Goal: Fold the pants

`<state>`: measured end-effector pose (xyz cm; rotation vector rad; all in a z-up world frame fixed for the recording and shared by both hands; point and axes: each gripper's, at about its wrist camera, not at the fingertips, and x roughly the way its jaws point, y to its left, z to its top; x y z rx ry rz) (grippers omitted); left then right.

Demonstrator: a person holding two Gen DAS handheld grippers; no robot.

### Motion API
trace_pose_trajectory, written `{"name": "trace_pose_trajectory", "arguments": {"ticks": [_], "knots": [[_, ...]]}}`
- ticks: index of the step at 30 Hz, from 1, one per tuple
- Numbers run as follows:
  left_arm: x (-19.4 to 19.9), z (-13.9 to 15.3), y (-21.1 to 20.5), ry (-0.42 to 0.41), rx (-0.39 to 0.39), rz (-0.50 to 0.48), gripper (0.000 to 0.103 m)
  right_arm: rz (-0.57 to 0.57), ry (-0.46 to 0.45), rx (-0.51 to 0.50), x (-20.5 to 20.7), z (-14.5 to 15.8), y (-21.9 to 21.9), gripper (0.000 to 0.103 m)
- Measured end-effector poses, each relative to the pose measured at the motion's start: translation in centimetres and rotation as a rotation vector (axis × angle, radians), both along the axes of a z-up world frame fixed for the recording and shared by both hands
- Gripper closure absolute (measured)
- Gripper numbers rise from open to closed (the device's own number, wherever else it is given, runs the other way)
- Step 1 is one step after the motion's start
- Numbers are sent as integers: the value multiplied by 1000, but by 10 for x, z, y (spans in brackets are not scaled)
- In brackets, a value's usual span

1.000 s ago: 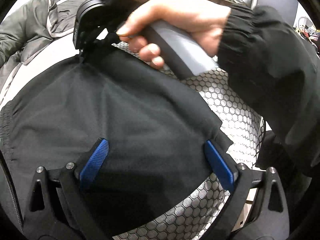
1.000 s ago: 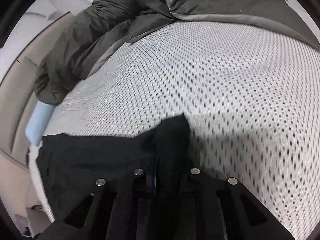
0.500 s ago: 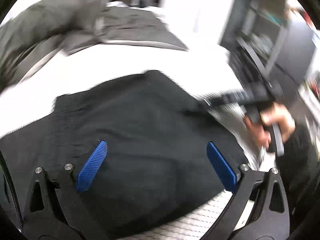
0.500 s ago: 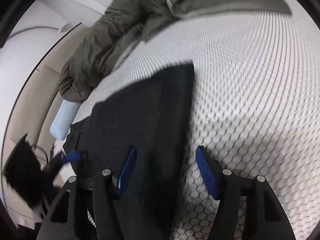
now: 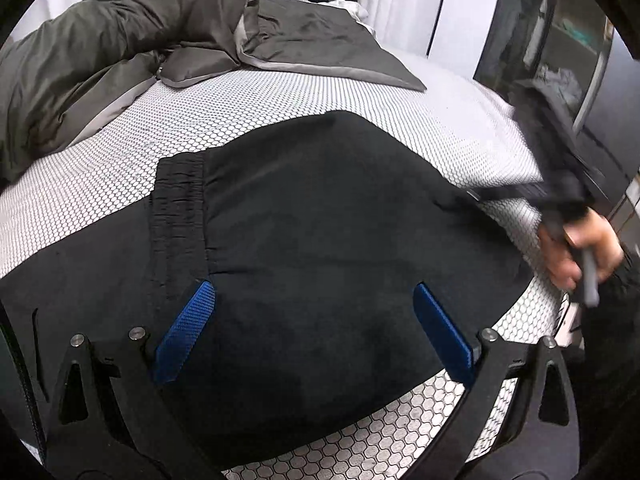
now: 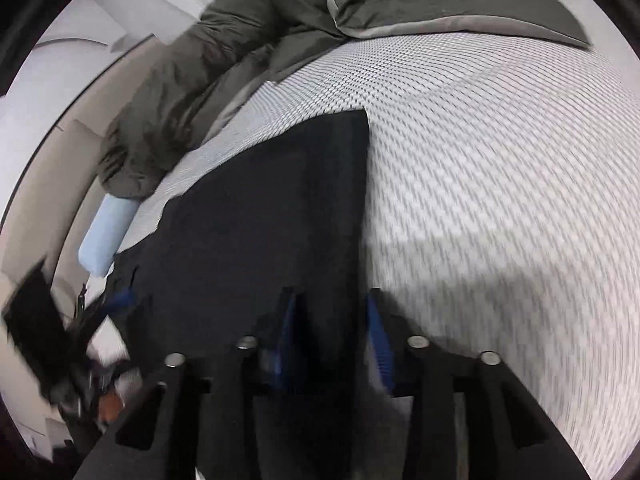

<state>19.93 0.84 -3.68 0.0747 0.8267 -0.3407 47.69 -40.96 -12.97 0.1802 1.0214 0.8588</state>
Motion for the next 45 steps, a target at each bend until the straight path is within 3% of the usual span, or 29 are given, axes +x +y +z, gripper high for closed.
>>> {"name": "trace_pose_trajectory", "arguments": {"ticks": [2,4,8,10,13,16,18,21,25,28,32,33,35,36,37,40,43,45], "knots": [[0,-6,-6,7,20,5,4,6,-20,11,-33,-12,-22,63],[-2,-14,-14,19,55,2,4,16,-96,-8,-68,-18,-35,63],[-9,-39,-37,-11,245,-49,4,21,-175,-58,-100,-10,-52,63],[-12,-43,-40,-25,267,-50,4,8,-203,-13,-110,-3,-67,62],[-18,-36,-34,-22,201,-38,4,7,-204,65,-114,3,-76,54],[-39,-19,-3,-57,70,39,4,-11,-181,139,-105,5,-73,47],[-58,-10,34,-73,-35,143,4,-54,-166,196,-102,5,-81,32],[-82,2,88,-89,-94,347,4,-89,-167,221,-100,6,-88,23],[-114,11,181,-106,-239,648,2,-113,-167,218,-104,9,-94,20],[-129,3,243,-58,-385,834,2,-111,-191,217,-110,14,-99,18],[-138,-20,295,-15,-559,954,4,-110,-200,237,-115,19,-107,17],[-135,-26,304,-21,-566,964,8,-113,-201,240,-116,20,-109,17],[-119,-29,314,-22,-486,982,19,-116,-202,245,-117,21,-112,17],[-114,-30,317,-17,-454,989,32,-113,-201,247,-116,21,-111,17],[-107,-31,321,-4,-425,1004,62,-109,-200,247,-117,20,-111,17],[-95,-28,325,-12,-413,1025,95,-107,-205,237,-118,19,-109,17],[-86,6,293,-89,-267,955,100,-106,-210,230,-118,19,-107,17],[-83,40,261,-154,-266,866,100,-104,-212,233,-118,21,-105,17]]}}
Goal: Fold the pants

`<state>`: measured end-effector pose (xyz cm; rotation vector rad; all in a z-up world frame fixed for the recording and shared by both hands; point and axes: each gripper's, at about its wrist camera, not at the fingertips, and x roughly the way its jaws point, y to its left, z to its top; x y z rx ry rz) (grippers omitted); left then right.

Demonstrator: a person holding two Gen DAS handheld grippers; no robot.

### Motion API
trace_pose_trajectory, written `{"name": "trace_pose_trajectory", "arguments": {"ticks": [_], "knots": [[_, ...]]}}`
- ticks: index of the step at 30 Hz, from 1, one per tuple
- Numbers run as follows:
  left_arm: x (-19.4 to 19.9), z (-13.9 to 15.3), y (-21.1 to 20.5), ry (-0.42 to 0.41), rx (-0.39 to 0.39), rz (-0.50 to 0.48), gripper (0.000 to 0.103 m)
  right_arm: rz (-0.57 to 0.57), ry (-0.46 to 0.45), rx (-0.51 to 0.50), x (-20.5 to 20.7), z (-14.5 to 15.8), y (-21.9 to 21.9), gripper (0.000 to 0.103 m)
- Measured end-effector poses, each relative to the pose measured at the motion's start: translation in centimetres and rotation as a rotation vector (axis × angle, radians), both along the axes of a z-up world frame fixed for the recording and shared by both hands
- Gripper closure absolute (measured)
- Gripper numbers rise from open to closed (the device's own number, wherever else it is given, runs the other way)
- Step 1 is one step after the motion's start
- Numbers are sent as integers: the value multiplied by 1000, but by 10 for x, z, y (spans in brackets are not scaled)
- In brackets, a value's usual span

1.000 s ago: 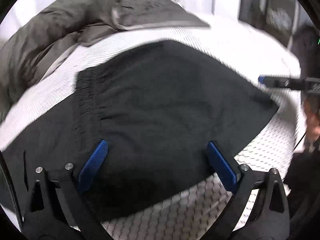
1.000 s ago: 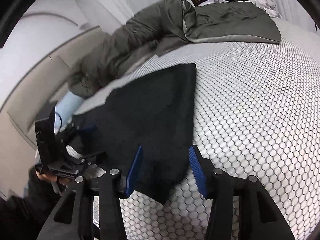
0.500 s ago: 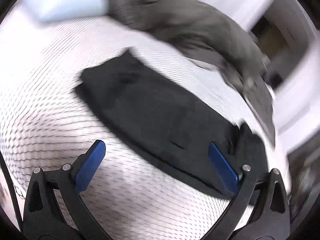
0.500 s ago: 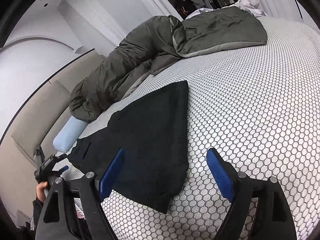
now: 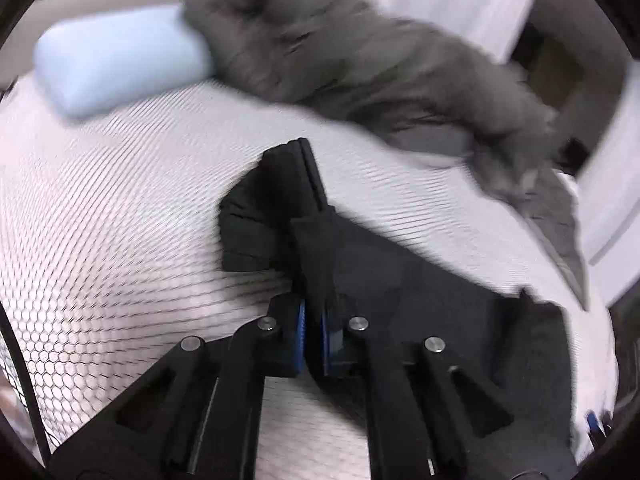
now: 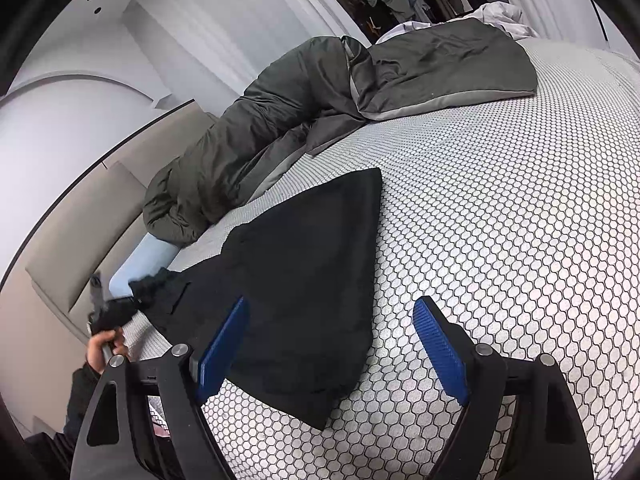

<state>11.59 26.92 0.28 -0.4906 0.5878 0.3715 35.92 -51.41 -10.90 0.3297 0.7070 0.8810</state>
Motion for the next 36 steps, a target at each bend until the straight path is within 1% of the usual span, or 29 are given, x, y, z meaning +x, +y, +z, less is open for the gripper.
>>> {"name": "trace_pose_trajectory", "arguments": {"ticks": [1,3,4,5,7,8,10,11,12,14,15,16,17,18,19,20,21,22,23,25,27,29,30,31,32,34,36], "knots": [[1,13,-12,-24,11,-31,100,5,-3,1,-1,1,1,17],[5,53,-63,-88,69,-154,100,7,-10,0,-1,2,1,17],[5,65,-81,-107,84,-199,100,11,-14,1,-2,2,2,17],[6,81,-113,-145,103,-286,102,11,-15,2,-2,3,2,17],[10,105,-168,-194,128,-440,103,5,-16,4,-1,2,1,17],[12,114,-203,-210,152,-532,103,3,-14,5,-1,1,0,17],[15,119,-254,-211,177,-689,103,-11,-9,8,1,0,-4,17],[15,114,-276,-194,185,-744,103,-13,-7,12,1,-1,-6,17],[17,110,-285,-182,177,-765,103,-20,-3,18,2,-2,-9,17],[17,98,-288,-146,165,-767,101,-33,11,29,4,-3,-16,17],[18,89,-282,-120,160,-748,92,-40,20,36,5,-3,-20,17],[14,83,-279,-106,160,-734,74,-45,22,42,5,-3,-23,17],[13,75,-268,-95,161,-697,64,-47,23,48,5,-2,-25,17],[14,70,-251,-90,167,-655,44,-47,22,52,5,-1,-26,17],[12,62,-236,-82,186,-595,34,-47,23,53,5,-1,-27,17],[9,54,-221,-70,231,-511,32,-46,23,54,5,0,-27,17],[19,45,-206,-45,281,-460,26,-43,25,56,5,-1,-27,17],[19,36,-200,-7,329,-430,24,-40,26,54,4,-1,-26,17],[26,23,-195,53,378,-422,24,-39,26,49,4,-2,-25,17],[37,4,-182,108,411,-445,24,-33,28,34,3,-3,-21,17],[58,-14,-191,175,467,-477,24,-30,32,27,3,-4,-16,17],[83,-39,-206,250,510,-539,24,-24,38,16,4,-6,-11,17],[100,-52,-213,302,533,-554,24,-24,40,10,4,-7,-9,17],[114,-61,-214,347,549,-542,25,-21,43,2,4,-9,-6,17],[125,-67,-216,372,545,-530,25,-19,45,-3,5,-9,-5,17],[144,-71,-216,384,489,-504,25,-18,46,-14,5,-10,-4,17],[163,-69,-208,394,460,-464,28,-18,48,-16,7,-10,-4,17]]}}
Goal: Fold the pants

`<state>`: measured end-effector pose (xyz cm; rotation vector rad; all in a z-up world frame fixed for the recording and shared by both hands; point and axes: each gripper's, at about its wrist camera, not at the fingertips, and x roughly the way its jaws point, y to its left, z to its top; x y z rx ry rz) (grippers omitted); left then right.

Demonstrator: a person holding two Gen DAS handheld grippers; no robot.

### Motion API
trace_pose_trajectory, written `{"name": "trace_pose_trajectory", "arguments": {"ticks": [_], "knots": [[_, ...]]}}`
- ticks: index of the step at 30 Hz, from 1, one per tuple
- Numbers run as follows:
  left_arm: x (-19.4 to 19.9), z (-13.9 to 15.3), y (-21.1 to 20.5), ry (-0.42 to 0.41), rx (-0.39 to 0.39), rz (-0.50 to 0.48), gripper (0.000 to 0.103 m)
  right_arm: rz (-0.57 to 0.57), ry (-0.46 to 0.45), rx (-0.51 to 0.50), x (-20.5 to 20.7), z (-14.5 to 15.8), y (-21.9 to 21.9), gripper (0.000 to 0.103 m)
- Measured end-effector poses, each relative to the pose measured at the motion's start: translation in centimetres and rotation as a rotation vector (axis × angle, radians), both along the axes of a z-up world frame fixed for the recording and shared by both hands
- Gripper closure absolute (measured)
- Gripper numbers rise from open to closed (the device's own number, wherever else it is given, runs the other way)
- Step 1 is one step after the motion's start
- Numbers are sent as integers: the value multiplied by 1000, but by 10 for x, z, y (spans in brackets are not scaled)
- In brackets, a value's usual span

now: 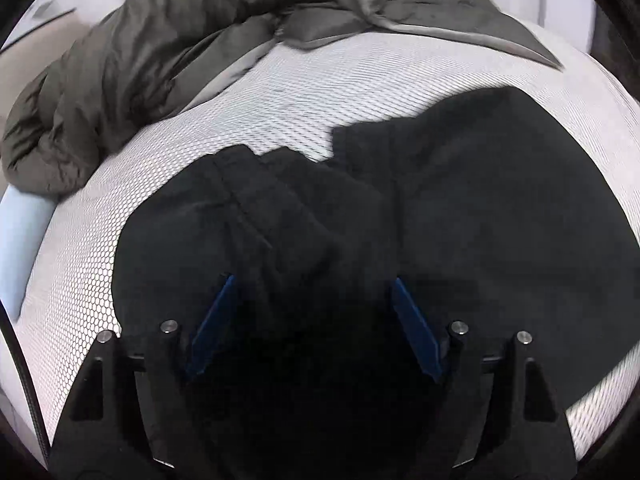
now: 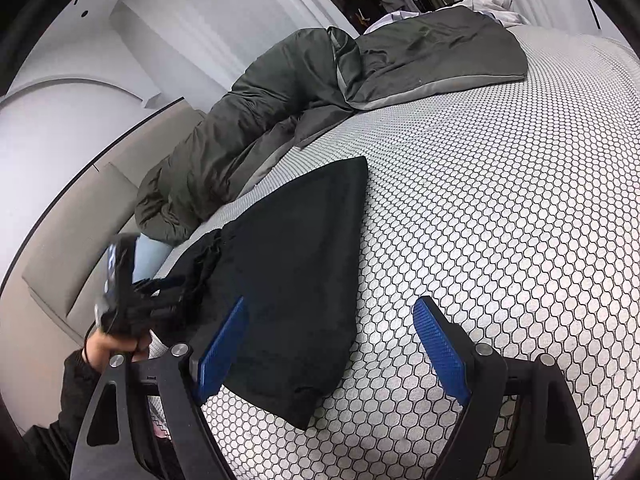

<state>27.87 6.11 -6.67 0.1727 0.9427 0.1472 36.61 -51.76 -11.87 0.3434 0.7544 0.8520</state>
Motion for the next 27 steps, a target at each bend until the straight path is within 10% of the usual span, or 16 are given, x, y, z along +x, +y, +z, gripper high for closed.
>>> {"name": "trace_pose_trajectory", "arguments": {"ticks": [3,9,19,27], "knots": [[13,0,9,-7,-13,19,36,0,3,8,3,1,0,17],[10,6,15,-27,-49,3,90,1,3,12,0,1,-5,17],[-31,87,47,-219,-277,19,94,-12,1,22,1,4,-5,17],[-76,178,-51,-355,-380,-297,94,-30,0,33,1,3,-10,17]]}}
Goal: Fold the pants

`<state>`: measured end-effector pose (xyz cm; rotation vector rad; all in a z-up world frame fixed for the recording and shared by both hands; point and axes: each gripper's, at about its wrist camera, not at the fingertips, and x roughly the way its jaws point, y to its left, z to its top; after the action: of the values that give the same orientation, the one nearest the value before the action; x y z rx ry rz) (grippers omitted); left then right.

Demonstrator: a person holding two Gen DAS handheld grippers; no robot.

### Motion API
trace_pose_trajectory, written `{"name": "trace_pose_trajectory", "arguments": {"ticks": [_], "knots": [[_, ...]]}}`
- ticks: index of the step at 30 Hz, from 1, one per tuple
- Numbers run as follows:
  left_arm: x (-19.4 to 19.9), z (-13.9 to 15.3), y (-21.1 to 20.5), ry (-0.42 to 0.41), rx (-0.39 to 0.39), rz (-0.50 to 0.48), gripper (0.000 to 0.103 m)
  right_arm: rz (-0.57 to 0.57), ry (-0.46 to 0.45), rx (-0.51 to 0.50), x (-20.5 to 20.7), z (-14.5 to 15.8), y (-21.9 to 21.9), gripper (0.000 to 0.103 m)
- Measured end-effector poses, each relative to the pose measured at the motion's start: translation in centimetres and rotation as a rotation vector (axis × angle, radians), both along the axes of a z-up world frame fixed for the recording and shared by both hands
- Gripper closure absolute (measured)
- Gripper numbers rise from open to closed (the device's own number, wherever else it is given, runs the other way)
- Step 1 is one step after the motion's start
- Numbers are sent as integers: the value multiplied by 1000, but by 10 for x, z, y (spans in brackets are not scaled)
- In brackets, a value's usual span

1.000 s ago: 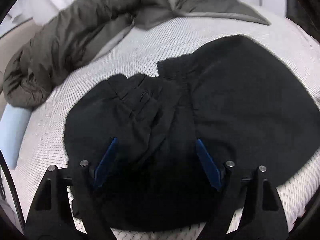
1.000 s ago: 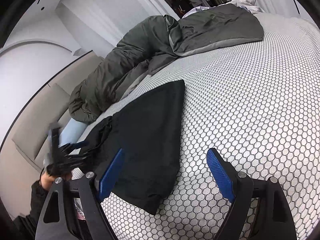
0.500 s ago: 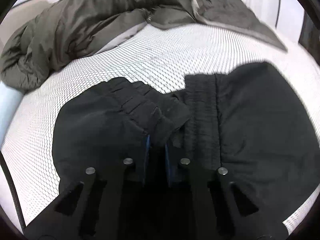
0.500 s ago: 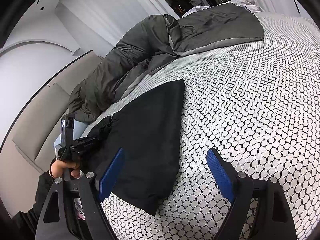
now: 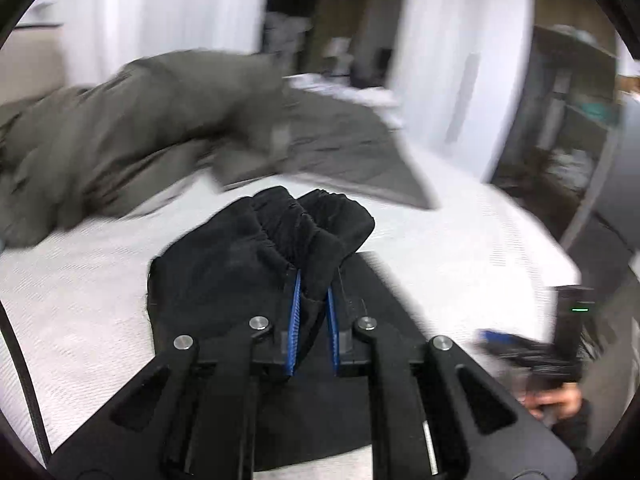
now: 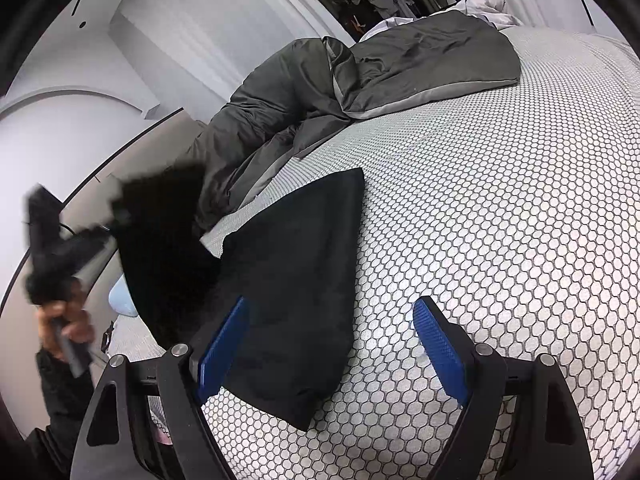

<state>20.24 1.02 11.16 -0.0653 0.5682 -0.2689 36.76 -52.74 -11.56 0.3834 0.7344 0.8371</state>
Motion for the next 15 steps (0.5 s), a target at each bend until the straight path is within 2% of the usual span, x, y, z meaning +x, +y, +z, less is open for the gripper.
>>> {"name": "trace_pose_trajectory", "arguments": {"ticks": [2,3,4,5,6,8,11,13,15], "knots": [[-2,1,-42,25,-47,-108,92,-9,4,4,1,-1,-3,17],[-2,-2,-54,42,-57,-133,83,-15,8,8,2,-1,-5,17],[1,-10,-74,80,-57,-176,66,-18,12,10,3,-2,-6,17],[0,-15,-83,87,-60,-202,58,-22,16,9,3,-2,-8,17],[-2,-21,-90,84,-63,-233,46,-29,20,7,4,-3,-10,17],[-10,-32,-91,64,-58,-252,39,-40,31,-6,5,-4,-13,17],[-27,-42,-66,65,-53,-200,26,-59,52,-1,7,-6,-21,17],[-31,-52,-28,48,-40,-86,18,-48,57,15,6,-5,-22,17],[-29,-69,6,47,-5,16,18,-10,55,29,3,-4,-16,17]]}}
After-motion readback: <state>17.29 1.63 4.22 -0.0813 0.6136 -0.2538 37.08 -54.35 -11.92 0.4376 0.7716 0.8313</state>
